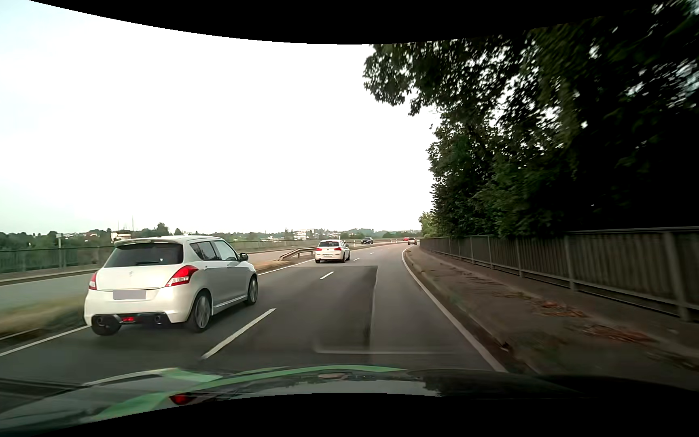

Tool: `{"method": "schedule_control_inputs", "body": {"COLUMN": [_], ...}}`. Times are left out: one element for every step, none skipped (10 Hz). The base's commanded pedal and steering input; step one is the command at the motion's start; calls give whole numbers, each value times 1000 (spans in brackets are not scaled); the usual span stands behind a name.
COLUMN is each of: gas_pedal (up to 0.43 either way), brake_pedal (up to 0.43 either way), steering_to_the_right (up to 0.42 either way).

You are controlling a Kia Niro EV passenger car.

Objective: Follow the waypoints while adhering to traffic rules and regulations

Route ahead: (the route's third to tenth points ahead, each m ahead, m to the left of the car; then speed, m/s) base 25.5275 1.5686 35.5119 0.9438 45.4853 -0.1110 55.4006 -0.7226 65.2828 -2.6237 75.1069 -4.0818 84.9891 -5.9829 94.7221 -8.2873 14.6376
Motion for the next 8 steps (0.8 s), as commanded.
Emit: {"method": "schedule_control_inputs", "body": {"gas_pedal": [177, 177, 177, 177, 177, 177, 177, 177], "brake_pedal": [0, 0, 0, 0, 0, 0, 0, 0], "steering_to_the_right": [9, 9, 9, 9, 9, 9, 9, 9]}}
